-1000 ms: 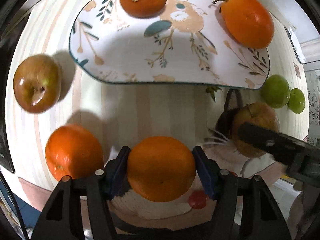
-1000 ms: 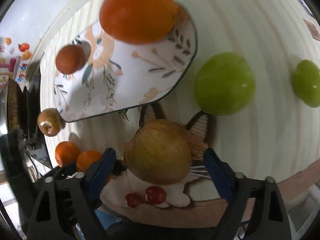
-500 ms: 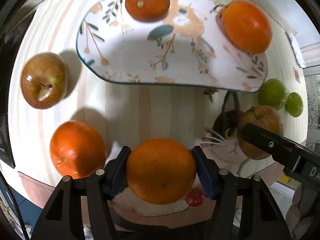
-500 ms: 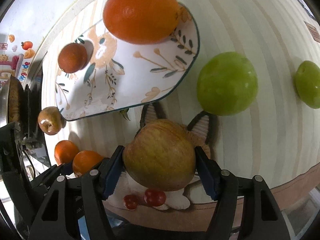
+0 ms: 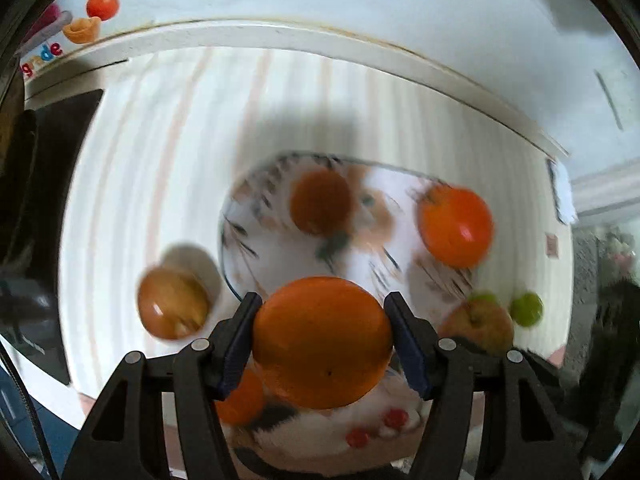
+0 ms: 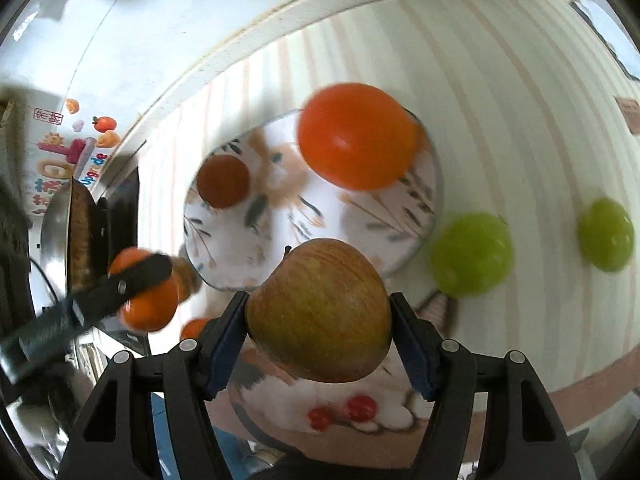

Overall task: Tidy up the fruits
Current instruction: 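Place the apple on the plate with the right tool while the left places the orange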

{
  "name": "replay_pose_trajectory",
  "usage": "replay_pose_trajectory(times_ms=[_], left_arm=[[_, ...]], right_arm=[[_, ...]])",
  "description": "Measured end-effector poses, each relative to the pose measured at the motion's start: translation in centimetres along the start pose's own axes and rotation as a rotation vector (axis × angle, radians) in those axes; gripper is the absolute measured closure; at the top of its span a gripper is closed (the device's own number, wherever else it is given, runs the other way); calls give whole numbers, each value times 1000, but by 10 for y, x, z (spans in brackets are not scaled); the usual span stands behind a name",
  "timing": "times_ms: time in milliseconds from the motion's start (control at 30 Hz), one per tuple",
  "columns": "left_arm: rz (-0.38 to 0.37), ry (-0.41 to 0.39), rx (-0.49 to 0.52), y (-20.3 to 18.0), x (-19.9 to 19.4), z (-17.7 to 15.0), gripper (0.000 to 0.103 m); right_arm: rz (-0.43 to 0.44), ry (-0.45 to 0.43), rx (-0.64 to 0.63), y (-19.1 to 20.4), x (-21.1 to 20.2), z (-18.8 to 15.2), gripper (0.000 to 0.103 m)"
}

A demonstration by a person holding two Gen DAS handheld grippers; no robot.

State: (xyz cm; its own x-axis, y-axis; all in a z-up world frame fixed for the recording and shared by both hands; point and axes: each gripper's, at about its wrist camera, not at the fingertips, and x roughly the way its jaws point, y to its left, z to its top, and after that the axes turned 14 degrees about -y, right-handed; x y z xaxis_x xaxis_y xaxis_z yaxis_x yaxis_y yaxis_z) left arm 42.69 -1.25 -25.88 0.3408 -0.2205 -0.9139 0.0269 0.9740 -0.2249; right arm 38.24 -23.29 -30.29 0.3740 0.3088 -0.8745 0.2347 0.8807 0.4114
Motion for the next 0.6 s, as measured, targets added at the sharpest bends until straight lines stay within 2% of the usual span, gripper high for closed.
replay_pose_trajectory(times_ms=[233, 400, 600], left_arm=[[53, 101, -20, 22, 59, 20, 42], [70, 131, -23, 28, 72, 23, 42], [77, 167, -3, 24, 83, 21, 41]], right_arm=[[-2, 13, -39, 35, 53, 14, 32], [-32, 22, -95, 48, 81, 15, 32], [-44, 62, -127, 46, 96, 12, 31]])
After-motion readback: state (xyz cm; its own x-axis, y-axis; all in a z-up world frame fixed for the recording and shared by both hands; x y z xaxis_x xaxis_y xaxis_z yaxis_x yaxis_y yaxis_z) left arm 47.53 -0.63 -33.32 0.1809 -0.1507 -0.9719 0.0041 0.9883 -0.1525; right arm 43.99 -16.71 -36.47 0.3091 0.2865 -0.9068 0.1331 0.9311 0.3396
